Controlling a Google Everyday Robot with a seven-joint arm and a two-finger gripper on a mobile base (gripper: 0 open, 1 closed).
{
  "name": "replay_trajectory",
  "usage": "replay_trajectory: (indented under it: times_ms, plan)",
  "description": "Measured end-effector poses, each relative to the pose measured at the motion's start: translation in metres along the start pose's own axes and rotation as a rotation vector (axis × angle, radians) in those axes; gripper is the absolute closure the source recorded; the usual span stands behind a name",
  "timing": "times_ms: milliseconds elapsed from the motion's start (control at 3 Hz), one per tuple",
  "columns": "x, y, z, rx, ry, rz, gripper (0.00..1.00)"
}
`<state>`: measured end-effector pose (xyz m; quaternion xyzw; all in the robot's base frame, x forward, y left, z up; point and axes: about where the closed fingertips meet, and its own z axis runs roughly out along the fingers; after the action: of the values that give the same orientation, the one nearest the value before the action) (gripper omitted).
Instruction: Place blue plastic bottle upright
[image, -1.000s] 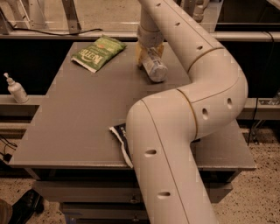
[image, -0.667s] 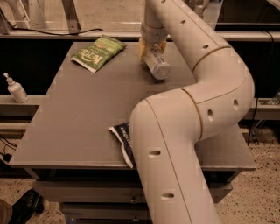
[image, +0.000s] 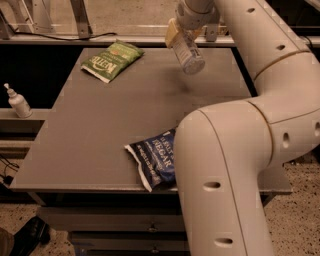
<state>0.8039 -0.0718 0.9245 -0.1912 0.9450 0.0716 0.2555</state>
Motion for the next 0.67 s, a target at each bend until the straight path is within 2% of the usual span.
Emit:
replay_trajectory:
  times_ms: [333, 667]
  plan:
    - [-0.017, -0.006, -0.029, -0.011, -0.133, 0.001, 1.00]
    - [-0.025, -0.009, -0.060, 0.006, -0.264, 0.003, 1.00]
